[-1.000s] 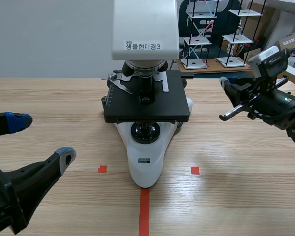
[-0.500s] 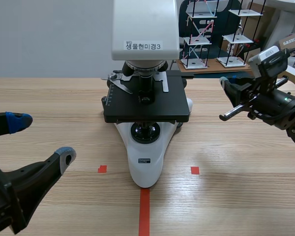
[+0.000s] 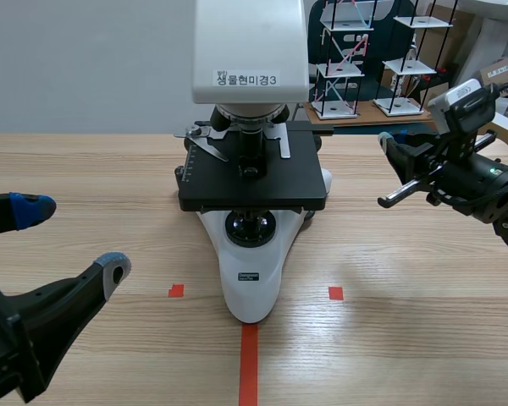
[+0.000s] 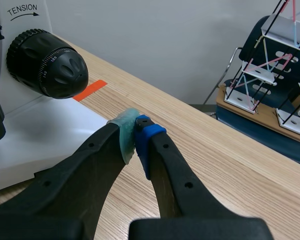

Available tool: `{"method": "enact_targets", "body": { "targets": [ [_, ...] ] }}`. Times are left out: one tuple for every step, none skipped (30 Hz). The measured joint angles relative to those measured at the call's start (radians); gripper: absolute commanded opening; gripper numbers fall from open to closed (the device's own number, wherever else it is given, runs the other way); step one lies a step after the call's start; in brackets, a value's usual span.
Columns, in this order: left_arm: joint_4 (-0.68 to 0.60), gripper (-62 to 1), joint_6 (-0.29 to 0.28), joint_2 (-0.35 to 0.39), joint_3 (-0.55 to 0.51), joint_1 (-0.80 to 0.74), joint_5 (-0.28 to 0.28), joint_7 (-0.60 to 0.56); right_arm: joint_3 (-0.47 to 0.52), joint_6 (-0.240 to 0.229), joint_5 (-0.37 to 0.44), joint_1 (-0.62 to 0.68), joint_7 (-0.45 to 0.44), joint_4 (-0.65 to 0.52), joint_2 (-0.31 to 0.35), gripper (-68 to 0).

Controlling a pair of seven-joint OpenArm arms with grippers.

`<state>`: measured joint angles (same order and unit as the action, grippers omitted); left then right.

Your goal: Point at the fine focus knob

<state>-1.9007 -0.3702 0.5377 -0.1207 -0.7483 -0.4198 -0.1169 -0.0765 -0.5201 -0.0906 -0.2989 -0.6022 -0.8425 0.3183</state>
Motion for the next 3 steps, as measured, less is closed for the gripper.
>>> {"method": "enact_targets", "body": {
  "targets": [
    [0.000, 1.4, 0.000, 0.000, 0.000, 0.000, 0.000, 0.000, 0.000, 0.000, 0.000, 0.000, 0.000, 0.000, 0.000, -67.6],
    [0.000, 1.4, 0.000, 0.000, 0.000, 0.000, 0.000, 0.000, 0.000, 0.000, 0.000, 0.000, 0.000, 0.000, 0.000, -67.6],
    [0.000, 1.4, 0.000, 0.000, 0.000, 0.000, 0.000, 0.000, 0.000, 0.000, 0.000, 0.000, 0.000, 0.000, 0.000, -67.6]
  ]
}}
